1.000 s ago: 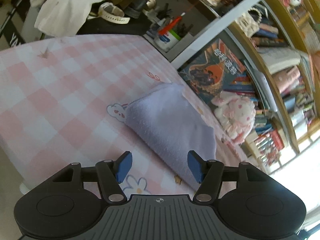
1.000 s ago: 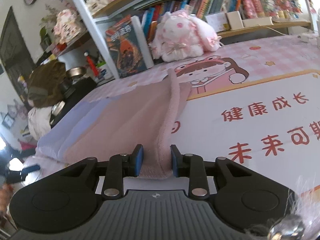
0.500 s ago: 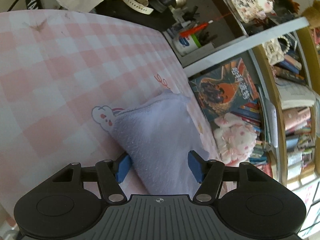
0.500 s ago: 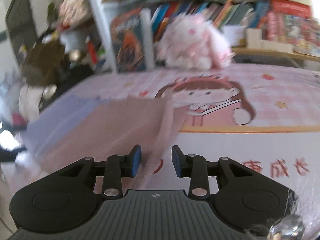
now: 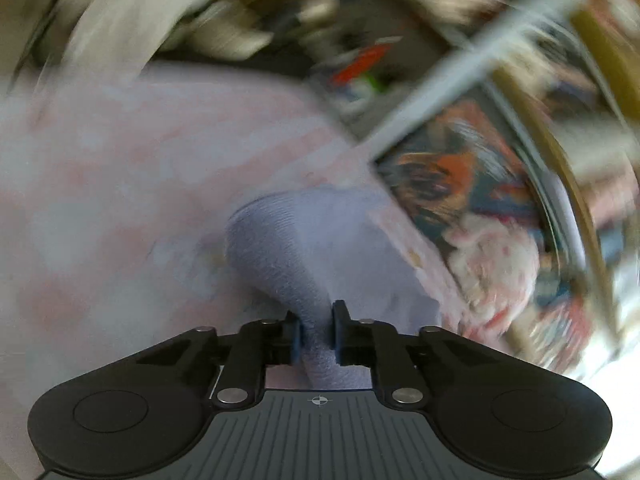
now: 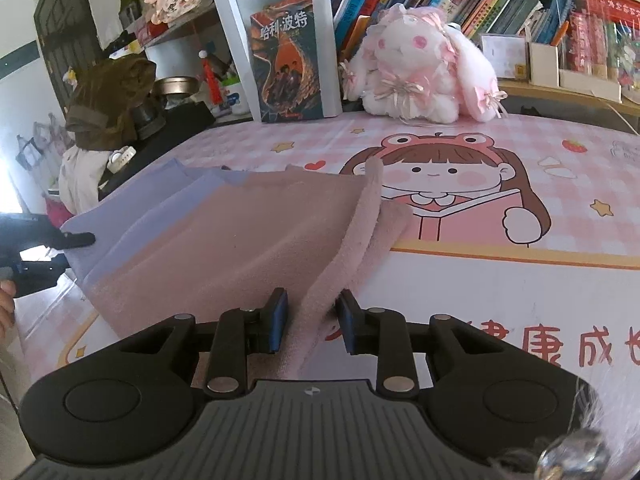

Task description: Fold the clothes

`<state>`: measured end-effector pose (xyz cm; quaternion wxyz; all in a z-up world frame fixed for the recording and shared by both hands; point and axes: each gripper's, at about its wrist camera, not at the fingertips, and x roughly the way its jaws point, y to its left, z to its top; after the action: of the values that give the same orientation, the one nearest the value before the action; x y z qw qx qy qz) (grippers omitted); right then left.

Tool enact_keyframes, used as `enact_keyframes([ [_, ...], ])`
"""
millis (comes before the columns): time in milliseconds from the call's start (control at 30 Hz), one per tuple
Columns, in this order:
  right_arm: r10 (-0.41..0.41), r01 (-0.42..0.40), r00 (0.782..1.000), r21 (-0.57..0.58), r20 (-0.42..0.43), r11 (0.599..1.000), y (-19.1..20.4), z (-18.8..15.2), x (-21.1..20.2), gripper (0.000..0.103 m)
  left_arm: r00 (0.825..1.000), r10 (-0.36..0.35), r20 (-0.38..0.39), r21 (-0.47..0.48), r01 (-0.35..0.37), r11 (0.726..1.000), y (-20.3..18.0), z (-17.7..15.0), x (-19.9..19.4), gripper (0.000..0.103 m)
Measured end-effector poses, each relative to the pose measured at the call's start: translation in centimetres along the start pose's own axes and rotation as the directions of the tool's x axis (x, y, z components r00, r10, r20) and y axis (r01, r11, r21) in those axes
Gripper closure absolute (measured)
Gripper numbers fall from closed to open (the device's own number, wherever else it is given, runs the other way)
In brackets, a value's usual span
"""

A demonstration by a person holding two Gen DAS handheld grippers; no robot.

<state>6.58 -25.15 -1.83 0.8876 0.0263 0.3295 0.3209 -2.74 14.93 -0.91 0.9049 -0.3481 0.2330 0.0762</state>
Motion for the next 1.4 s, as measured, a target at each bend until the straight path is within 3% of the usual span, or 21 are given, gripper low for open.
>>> enact_keyframes([
  [33,0.001,-0.001,1.0,0.003,0.001,1.0,0.0,0.0,0.0,0.077,0.999,-0.011,0.051,0.131,0.004,0.991,-2.0,-0.3,-1.0,0.091],
  [100,0.006,-0.006,1.0,0.013,0.0,1.0,-0.2,0.0,0.0,0.077,0.991,-0.057,0.12,0.329,0.014,0.944,-5.0,-1.2,-2.5,0.09],
  [167,0.013,-0.013,1.0,0.027,-0.001,1.0,-0.4,-0.1,0.0,0.077,0.989,-0.082,0.126,0.418,0.022,0.908,-6.6,-1.9,-2.9,0.088],
  [233,0.018,-0.018,1.0,0.037,0.0,0.999,-0.5,-0.1,0.0,0.077,0.995,-0.058,0.087,0.37,0.021,0.929,-6.1,-1.7,-1.9,0.087],
  [333,0.017,-0.016,1.0,0.036,-0.002,0.999,-0.5,-0.1,0.0,0.077,0.999,-0.01,0.032,0.194,0.004,0.981,-3.3,-0.5,-0.5,0.081],
  [400,0.016,-0.016,1.0,0.032,-0.004,0.999,-0.4,-0.1,0.0,0.077,1.0,0.004,-0.011,0.103,-0.003,0.995,-1.8,-0.1,0.2,0.077],
  [567,0.019,-0.018,1.0,0.028,-0.011,0.999,-0.5,0.0,0.1,0.077,0.997,-0.001,-0.074,-0.052,-0.003,0.999,1.0,-0.1,0.9,0.062],
  [767,0.02,-0.019,1.0,0.024,-0.021,1.0,-0.5,0.1,0.2,0.077,0.997,-0.051,-0.062,-0.265,0.033,0.964,3.8,0.4,1.5,0.058],
  [1000,0.018,-0.017,0.999,0.024,-0.028,1.0,-0.4,0.2,0.2,0.077,0.996,-0.074,-0.049,-0.284,0.057,0.957,4.4,0.8,2.1,0.058],
  [1167,0.006,-0.005,1.0,0.028,-0.02,1.0,-0.2,0.0,0.2,0.077,0.996,-0.074,-0.041,-0.288,0.059,0.956,4.5,0.8,2.2,0.064],
  [1300,-0.01,0.01,1.0,0.022,-0.021,1.0,0.3,0.0,0.3,0.077,0.996,-0.072,-0.044,-0.311,0.054,0.949,5.3,1.0,2.5,0.079],
  [1400,-0.006,0.007,1.0,0.018,-0.021,1.0,0.9,0.0,0.6,0.077,0.997,-0.07,-0.028,-0.298,0.058,0.953,6.0,1.2,2.4,0.083],
])
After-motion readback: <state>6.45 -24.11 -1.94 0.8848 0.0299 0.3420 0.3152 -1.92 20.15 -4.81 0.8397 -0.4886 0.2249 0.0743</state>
